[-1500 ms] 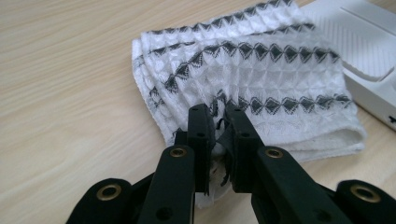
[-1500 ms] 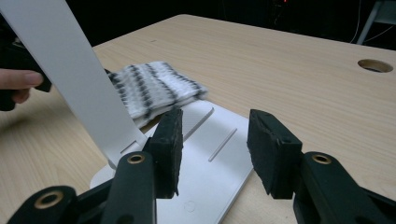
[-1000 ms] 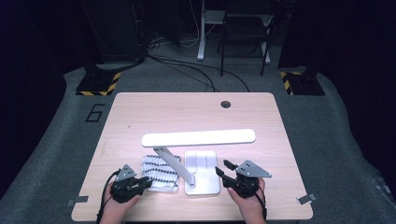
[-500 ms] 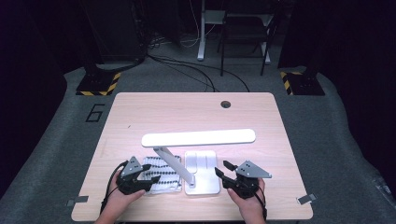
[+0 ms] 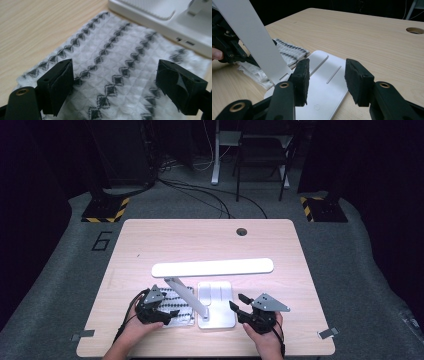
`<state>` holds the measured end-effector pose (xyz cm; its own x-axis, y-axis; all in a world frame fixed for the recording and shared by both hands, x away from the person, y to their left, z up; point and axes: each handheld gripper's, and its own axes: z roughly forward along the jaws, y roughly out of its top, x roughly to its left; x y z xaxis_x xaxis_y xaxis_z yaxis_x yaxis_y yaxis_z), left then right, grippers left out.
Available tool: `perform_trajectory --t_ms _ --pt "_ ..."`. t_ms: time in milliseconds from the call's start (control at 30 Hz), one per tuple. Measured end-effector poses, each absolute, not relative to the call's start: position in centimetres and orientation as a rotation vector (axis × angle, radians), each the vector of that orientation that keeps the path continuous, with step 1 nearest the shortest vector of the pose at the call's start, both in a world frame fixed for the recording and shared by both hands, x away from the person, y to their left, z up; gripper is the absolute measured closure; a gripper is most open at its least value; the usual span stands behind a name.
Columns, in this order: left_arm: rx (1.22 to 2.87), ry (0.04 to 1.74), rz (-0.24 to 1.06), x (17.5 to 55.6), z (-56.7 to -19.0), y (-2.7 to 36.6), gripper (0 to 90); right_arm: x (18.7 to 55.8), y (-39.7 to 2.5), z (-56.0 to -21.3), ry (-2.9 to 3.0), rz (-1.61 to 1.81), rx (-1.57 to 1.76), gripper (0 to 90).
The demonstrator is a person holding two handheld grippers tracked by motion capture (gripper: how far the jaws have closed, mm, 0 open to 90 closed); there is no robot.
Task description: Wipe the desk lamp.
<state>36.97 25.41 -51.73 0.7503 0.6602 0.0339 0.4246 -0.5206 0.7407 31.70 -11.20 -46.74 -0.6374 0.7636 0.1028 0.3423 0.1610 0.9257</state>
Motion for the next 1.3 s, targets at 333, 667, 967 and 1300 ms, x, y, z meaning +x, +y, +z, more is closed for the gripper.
perform_trajectory --t_ms 333,667,967,1300 --pt "2.199 0.838 0.391 37.0 -52.6 25.8 14.9 31.6 -11.1 -47.1 2.071 1.470 1.076 54.8" --pt "2.205 0.858 0.389 36.6 -52.2 25.7 27.8 31.7 -10.8 -47.2 2.066 1.474 1.057 55.0" --pt "2.236 0.862 0.386 36.5 -51.6 25.1 66.5 31.8 -10.5 -47.1 2.079 1.475 1.069 54.5" --pt "2.213 0.913 0.402 36.4 -51.5 25.0 80.9 32.1 -9.3 -47.3 2.148 1.488 1.006 47.8"
